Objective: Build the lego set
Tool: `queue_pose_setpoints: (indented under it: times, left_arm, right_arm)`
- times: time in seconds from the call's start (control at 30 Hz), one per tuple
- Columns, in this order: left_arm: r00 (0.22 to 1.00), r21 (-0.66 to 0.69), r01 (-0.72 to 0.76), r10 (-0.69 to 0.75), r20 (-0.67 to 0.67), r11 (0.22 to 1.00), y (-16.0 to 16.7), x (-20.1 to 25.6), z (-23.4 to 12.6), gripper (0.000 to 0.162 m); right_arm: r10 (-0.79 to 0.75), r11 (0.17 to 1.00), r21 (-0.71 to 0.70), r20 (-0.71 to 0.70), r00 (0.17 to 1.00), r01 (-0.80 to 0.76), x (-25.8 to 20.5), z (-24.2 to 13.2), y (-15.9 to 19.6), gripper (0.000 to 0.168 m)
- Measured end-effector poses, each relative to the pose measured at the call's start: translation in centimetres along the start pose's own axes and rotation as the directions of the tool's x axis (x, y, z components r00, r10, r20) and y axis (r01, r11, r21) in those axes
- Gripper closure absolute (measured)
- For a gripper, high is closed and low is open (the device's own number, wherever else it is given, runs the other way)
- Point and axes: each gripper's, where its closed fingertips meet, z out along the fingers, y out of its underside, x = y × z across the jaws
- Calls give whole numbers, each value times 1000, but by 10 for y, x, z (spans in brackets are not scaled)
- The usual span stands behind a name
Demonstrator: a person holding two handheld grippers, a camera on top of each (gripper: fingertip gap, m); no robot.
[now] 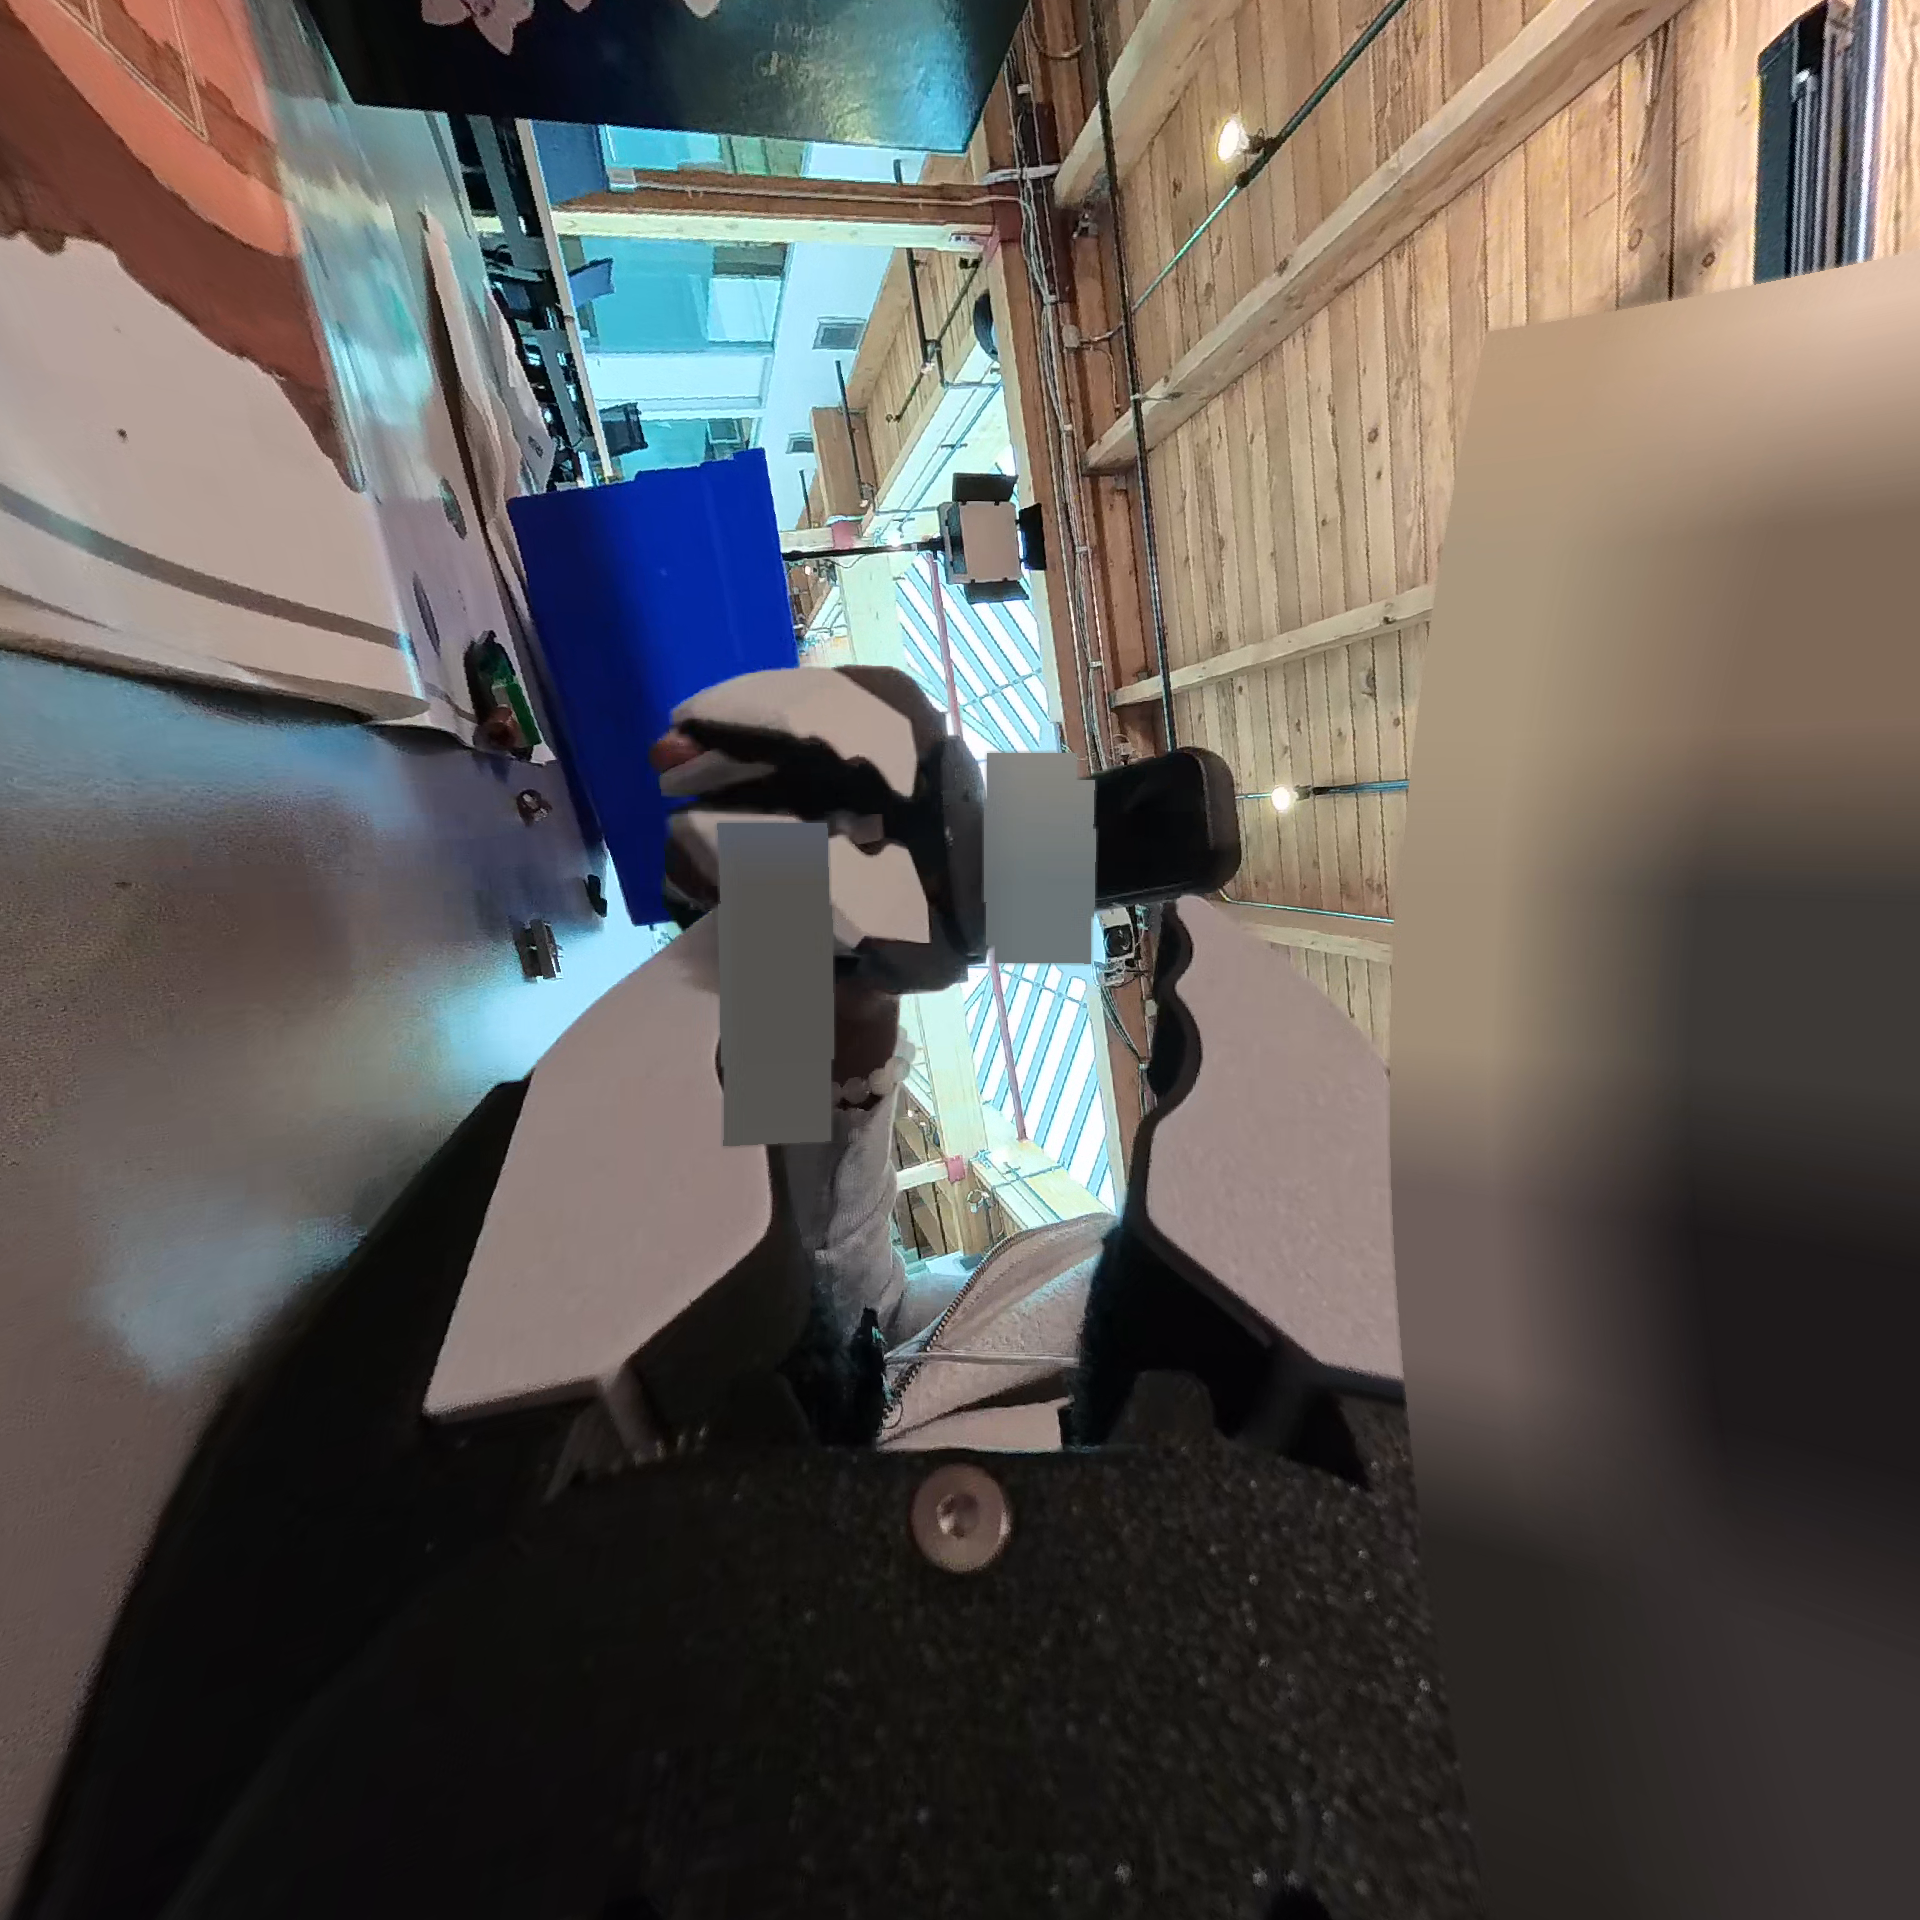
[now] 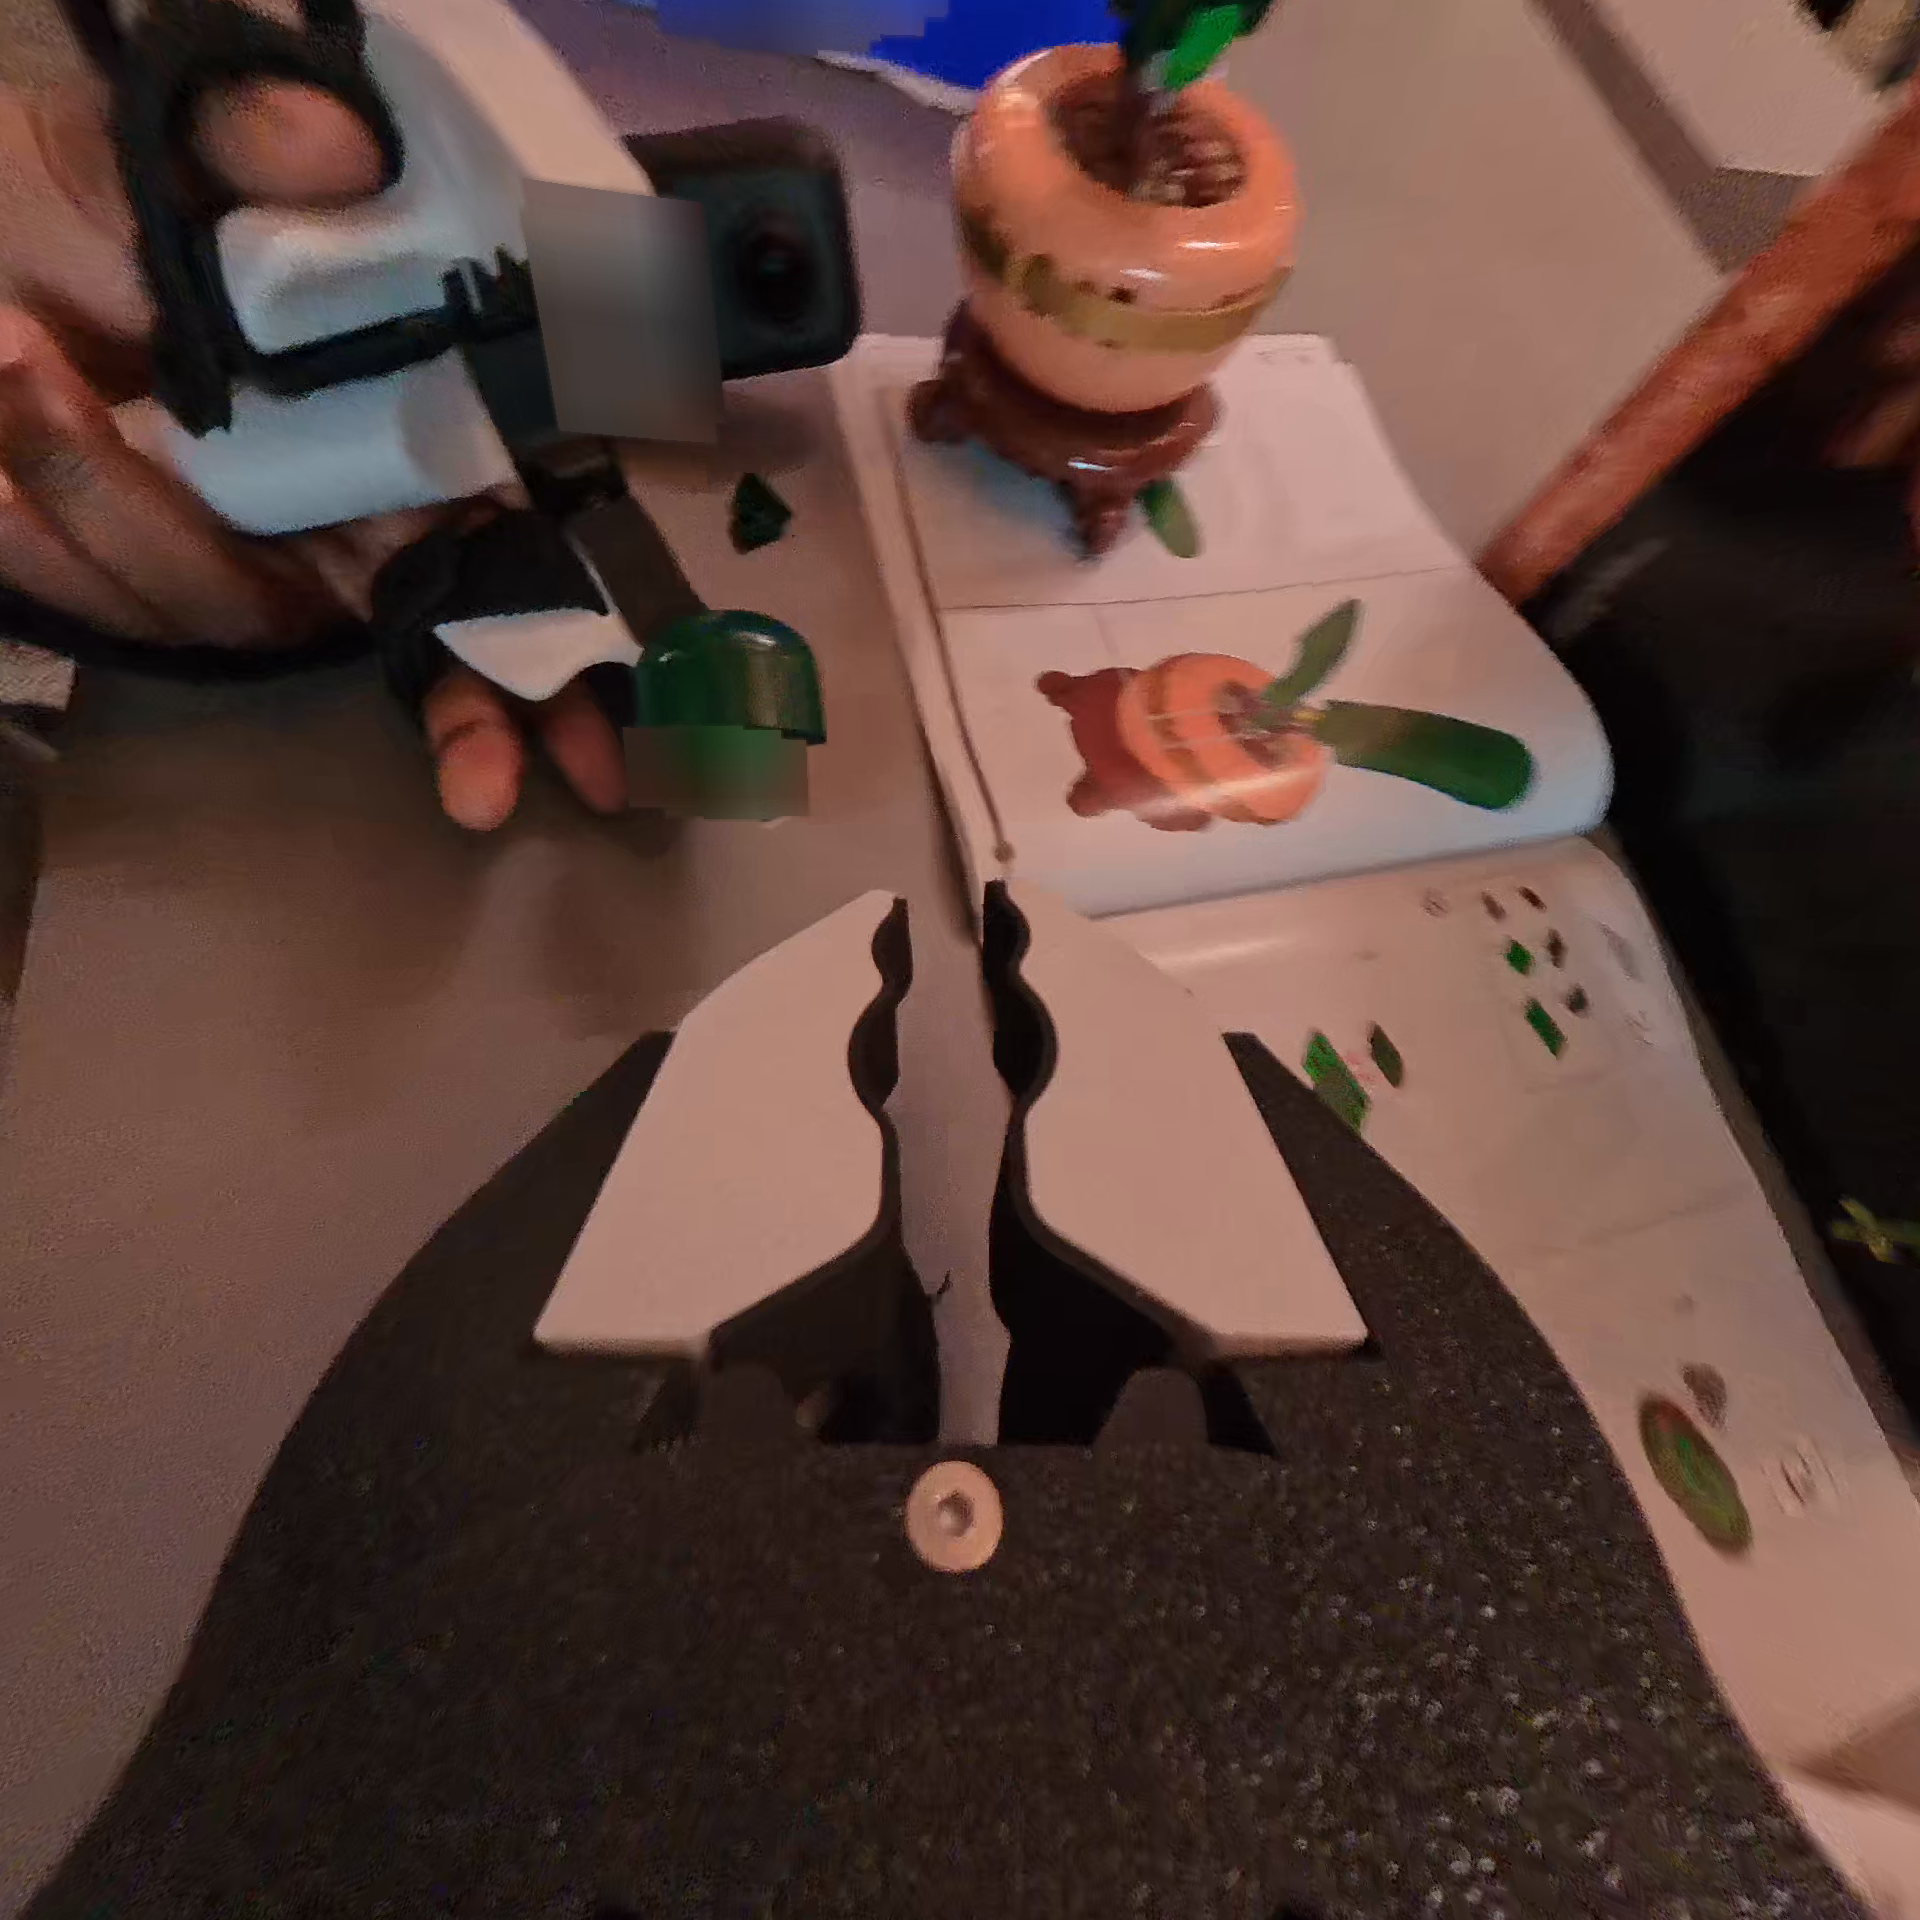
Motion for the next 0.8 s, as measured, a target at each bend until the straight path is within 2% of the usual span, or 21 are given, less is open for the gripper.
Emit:
queue_pose_setpoints:
  times: [0.03,0.1,0.2,0.33,0.43,0.5,0.57,0.63,0.8]
  left_arm:
    - [1000,-1,1,-1,0,1000,1,0,0,95]
    - [1000,-7,1,-1,2,1000,4,0,0,91]
    - [1000,-11,1,-1,-1,1000,7,1,-1,90]
    - [1000,-25,-11,11,9,1000,10,-1,0,90]
    - [1000,-29,-9,9,6,1000,12,0,0,90]
    - [1000,-32,-12,12,5,999,13,0,-1,90]
    - [1000,-31,-13,13,6,999,13,0,-1,90]
    - [1000,-31,-14,14,5,999,13,-1,0,90]
    - [1000,-33,-19,19,4,999,14,0,-1,91]
  right_arm:
    - [-24,1000,-5,22,999,24,-1,7,0,156]
    - [-93,996,5,79,993,93,-1,17,-5,160]
    - [-226,973,109,226,948,206,-2,26,-35,161]
    - [-462,886,273,481,745,374,-28,42,-81,160]
    - [-499,855,231,605,620,464,-46,74,-77,154]
    - [-499,837,165,619,606,521,-47,96,-67,153]
    - [-505,837,166,601,620,522,-48,107,-68,152]
    - [-499,846,186,605,620,499,-53,110,-72,150]
    - [-488,830,106,614,620,548,-53,120,-58,148]
